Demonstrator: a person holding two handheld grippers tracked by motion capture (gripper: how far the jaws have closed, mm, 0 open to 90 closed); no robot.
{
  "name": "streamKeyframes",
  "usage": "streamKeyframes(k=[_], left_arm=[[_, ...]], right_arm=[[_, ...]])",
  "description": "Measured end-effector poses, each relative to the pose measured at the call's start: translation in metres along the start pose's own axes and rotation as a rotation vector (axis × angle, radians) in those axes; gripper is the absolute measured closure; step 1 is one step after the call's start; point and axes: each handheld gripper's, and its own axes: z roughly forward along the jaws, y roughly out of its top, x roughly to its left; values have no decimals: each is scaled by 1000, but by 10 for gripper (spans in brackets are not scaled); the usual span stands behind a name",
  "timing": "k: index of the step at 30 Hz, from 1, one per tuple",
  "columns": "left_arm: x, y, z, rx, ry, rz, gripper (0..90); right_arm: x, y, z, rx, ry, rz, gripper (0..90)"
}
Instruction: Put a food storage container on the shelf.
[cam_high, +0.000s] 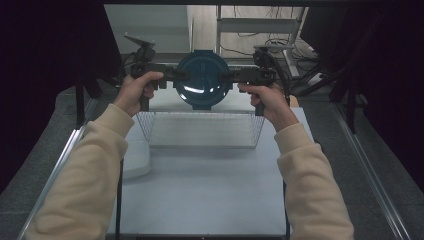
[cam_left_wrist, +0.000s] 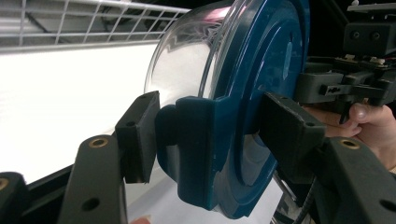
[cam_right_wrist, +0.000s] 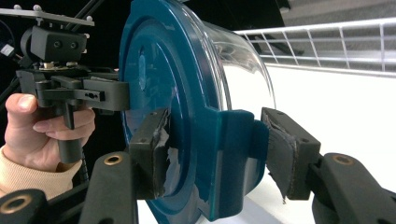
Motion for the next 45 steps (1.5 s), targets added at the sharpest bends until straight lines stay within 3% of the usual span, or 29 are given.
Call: streamKeyframes(k=[8,14,19,24,31,35,38,42,44,45], left_arm=[[16,1,15,35,2,-33,392],[26,4,24,18,-13,-74,387],[36,7,30,-11,-32,-140,381],[40,10,37,-5,-14,-175,363],[52,9,45,-21,-35,-234,347],[53,9,47,-31,-38,-228,341],[52,7,47,-43,-36,-219,338],[46,6,44,-57,27,-170,280],[41,5,38,-73,70,-139,232],[37,3,34,-91,93,-129,211]], right_arm=[[-18,-4,11,17,-10,40,436],[-28,-2,15,-3,-17,87,427],[-34,1,21,-9,-28,126,408],[-45,2,27,2,-15,217,393],[-53,1,32,-1,-22,293,370],[-54,-1,34,-1,-25,316,359],[-53,-2,34,-9,-33,306,344],[-41,-3,38,-12,-86,246,213],[-31,-4,39,-5,-136,178,131],[-23,-6,38,-10,-182,120,83]])
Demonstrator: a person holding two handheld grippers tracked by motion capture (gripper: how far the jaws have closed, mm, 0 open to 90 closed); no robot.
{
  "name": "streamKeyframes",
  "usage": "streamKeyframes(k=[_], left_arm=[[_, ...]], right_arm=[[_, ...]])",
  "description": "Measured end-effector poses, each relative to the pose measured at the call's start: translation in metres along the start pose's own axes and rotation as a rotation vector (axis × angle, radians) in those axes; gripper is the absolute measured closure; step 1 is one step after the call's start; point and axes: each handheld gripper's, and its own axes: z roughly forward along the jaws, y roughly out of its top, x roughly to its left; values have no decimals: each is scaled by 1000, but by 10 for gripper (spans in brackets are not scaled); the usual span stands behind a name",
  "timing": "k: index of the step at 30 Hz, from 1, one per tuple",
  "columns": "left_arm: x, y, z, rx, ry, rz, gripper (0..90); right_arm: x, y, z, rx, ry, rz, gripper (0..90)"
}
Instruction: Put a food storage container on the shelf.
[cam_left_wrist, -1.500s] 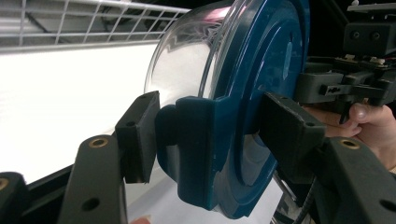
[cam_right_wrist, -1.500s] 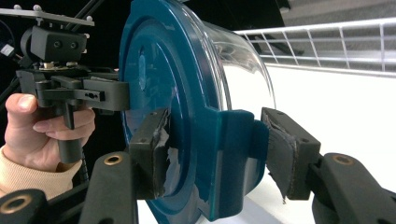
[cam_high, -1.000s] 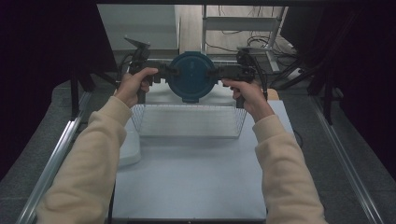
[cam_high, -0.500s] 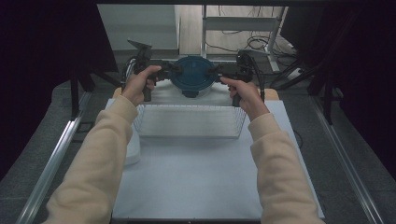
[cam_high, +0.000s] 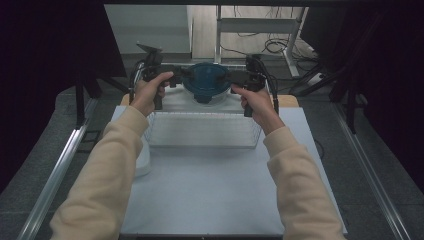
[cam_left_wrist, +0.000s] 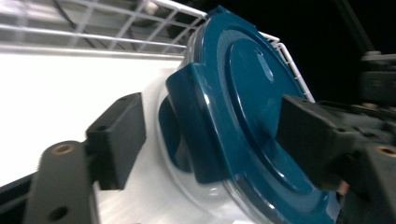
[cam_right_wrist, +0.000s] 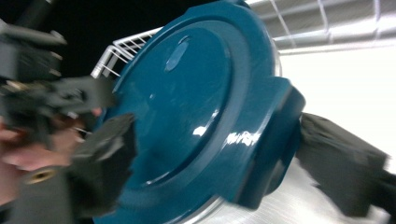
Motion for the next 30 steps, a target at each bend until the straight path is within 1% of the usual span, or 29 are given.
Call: streamKeyframes(k=[1,2,3,4,5,6,7,8,9,10,11,13,14,16,17,18,19,20,21,22,23,24,27,29,30], left_arm=[[-2,-1,-3,-14,23,16,199],[-6,-3,-7,-30,62,47,193],[-10,-6,-12,-34,94,89,190],[-14,-9,-16,-40,108,123,190],[-18,-12,-20,-50,112,147,191],[-23,-19,-26,-66,107,190,198],[-26,-24,-30,-73,105,218,199],[-30,-29,-34,-83,114,240,197],[-33,-35,-38,-90,121,259,199],[-36,-41,-42,-101,117,275,204],[-38,-46,-45,-103,112,284,207],[-43,-60,-52,-110,99,316,209],[-47,-71,-57,-106,98,339,213],[-52,-88,-63,-86,103,376,212],[-55,-100,-68,-68,103,399,213],[-57,-109,-71,-68,97,411,215],[-60,-122,-76,-65,88,430,221],[-61,-134,-79,-56,78,446,221],[-61,-143,-81,-51,73,457,223],[-61,-157,-83,-41,70,471,225],[-61,-165,-84,-35,72,483,225],[-60,-178,-85,-30,76,498,224],[-55,-207,-86,-23,92,506,225],[-52,-222,-87,-9,105,517,225],[-49,-231,-86,-7,123,517,225]], right_arm=[[7,-2,-4,-17,-34,-55,68],[11,-3,-7,-25,-50,-78,61],[15,-4,-12,-41,-63,-103,59],[19,-6,-17,-52,-57,-123,59],[22,-7,-22,-61,-47,-140,58],[24,-8,-27,-65,-44,-150,56],[26,-12,-34,-76,-31,-171,55],[28,-15,-40,-89,-11,-192,54],[29,-18,-46,-89,-4,-203,54],[29,-22,-51,-98,-4,-219,55],[29,-27,-57,-101,-2,-234,58],[27,-37,-68,-112,8,-259,65],[27,-42,-72,-113,8,-269,67],[25,-59,-84,-111,6,-319,71],[25,-66,-89,-112,1,-336,73],[23,-78,-95,-119,-1,-368,78],[23,-86,-99,-121,0,-382,81],[21,-98,-105,-123,4,-395,84],[19,-108,-109,-126,10,-403,90],[17,-115,-112,-128,16,-407,94],[15,-127,-116,-124,26,-411,99],[13,-134,-118,-123,32,-413,105],[5,-162,-126,-126,47,-413,116],[-1,-179,-129,-129,51,-408,133],[-3,-185,-129,-127,55,-407,145]])
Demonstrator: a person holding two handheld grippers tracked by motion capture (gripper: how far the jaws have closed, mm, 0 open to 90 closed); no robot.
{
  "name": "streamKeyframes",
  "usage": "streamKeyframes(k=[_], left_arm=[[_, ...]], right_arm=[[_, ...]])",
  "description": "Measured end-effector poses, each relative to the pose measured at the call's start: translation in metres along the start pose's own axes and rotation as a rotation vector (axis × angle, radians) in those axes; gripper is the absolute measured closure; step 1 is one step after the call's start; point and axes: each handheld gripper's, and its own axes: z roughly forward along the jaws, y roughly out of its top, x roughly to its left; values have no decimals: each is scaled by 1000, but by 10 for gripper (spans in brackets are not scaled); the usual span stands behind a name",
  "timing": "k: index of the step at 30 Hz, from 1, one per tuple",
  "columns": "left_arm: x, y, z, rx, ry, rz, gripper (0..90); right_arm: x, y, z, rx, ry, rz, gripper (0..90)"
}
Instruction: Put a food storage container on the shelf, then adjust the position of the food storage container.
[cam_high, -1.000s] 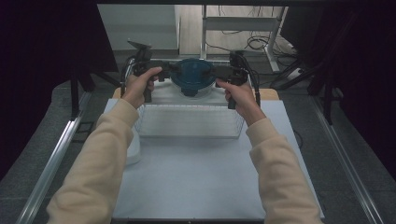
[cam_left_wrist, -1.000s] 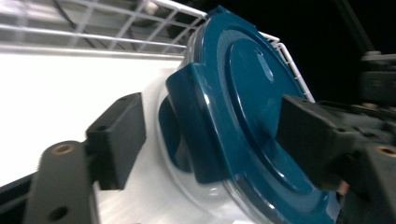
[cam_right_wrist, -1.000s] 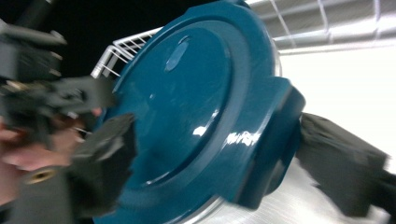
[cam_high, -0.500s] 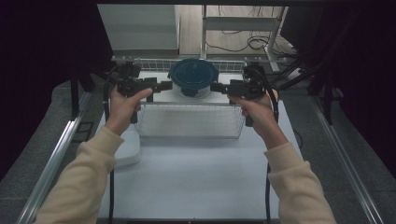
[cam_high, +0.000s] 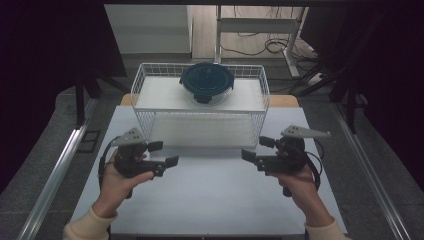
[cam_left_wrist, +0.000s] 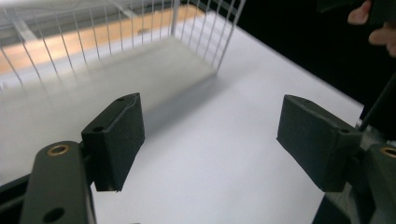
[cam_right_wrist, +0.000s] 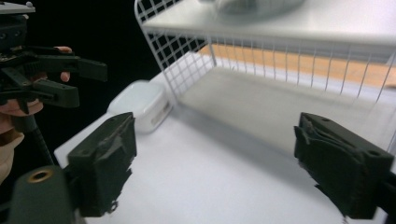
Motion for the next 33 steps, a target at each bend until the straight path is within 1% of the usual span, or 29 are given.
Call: streamKeyframes(k=[2,3,5,7,9,11,12,14,16,20,24,27,31,33], left_arm=[[-4,-14,2,26,14,9,226],[-5,-19,4,41,8,8,227],[-6,-26,5,53,12,1,227],[-3,-36,8,67,37,-3,227],[0,-44,10,70,54,-24,228],[3,-52,14,99,52,-34,227],[4,-56,15,104,49,-45,228],[5,-62,17,126,50,-43,229],[6,-67,19,138,54,-49,229],[7,-72,22,154,60,-50,229],[7,-73,22,154,63,-52,230],[7,-73,20,149,68,-59,229],[3,-75,13,144,64,-53,227],[4,-74,10,142,66,-50,227]], right_arm=[[0,-20,0,22,6,-15,155],[0,-30,2,34,-2,-19,156],[-1,-46,4,58,2,-11,156],[-2,-55,6,68,-2,1,159],[-4,-68,10,94,-12,13,161],[-5,-74,11,106,-15,22,167],[-5,-79,13,117,-11,28,183],[-4,-86,15,140,-4,20,193],[-2,-92,18,159,-4,12,194],[-1,-94,20,164,-6,8,195],[-1,-93,18,155,-17,7,195],[-3,-94,15,147,-30,16,196],[-5,-94,13,145,-38,24,196],[-5,-94,13,141,-39,23,197]])
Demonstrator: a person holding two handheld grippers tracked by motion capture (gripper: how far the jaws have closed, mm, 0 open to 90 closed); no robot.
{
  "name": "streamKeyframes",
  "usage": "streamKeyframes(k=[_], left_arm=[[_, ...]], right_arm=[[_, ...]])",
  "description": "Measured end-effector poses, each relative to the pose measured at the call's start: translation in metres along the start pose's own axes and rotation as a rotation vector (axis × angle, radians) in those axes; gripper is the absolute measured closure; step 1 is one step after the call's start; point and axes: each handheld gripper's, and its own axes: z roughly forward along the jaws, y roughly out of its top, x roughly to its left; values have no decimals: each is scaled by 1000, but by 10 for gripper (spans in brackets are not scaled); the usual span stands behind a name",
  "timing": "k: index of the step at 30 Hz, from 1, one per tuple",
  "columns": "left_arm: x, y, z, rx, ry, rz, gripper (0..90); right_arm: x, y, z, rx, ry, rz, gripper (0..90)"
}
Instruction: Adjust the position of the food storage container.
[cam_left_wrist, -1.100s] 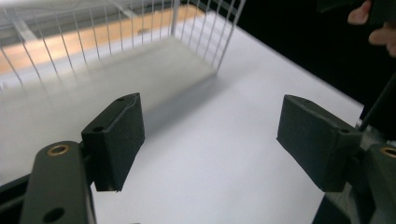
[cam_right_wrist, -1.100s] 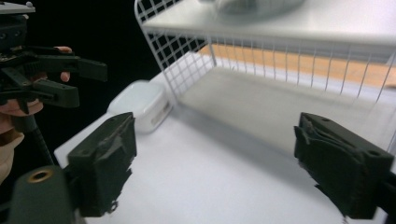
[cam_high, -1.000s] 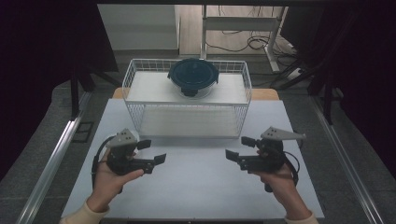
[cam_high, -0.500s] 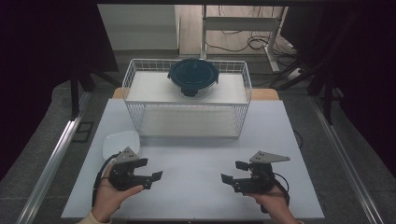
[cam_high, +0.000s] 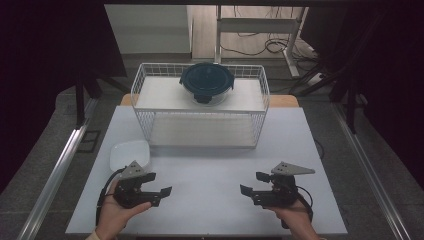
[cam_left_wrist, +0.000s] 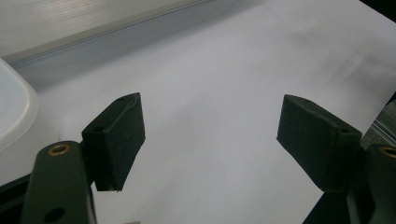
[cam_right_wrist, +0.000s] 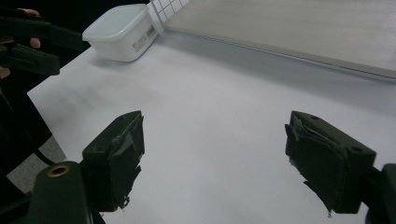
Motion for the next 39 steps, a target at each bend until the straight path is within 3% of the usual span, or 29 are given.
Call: streamKeyframes(k=[3,6,10,14,20,23,27,35,39], left_arm=[[9,5,-12,-16,14,3,231],[24,14,-32,-52,31,-23,232],[54,25,-63,-113,105,-70,247],[80,33,-73,-115,148,-116,275],[115,42,-61,-88,168,-169,325],[140,46,-48,-52,136,-220,407],[163,48,-33,-21,137,-266,477],[186,51,-18,-5,129,-318,666],[197,50,-18,27,157,-313,790]], right_arm=[[0,0,-1,-2,15,-4,198],[-1,-1,-1,-1,16,-6,201],[-4,-2,-1,-2,12,6,205],[-5,-3,1,3,15,8,205],[-7,-4,2,18,12,17,206],[-7,-5,3,27,11,21,206],[-8,-6,5,36,9,25,206],[-10,-7,7,45,0,37,207],[-8,-8,8,51,3,37,207]])
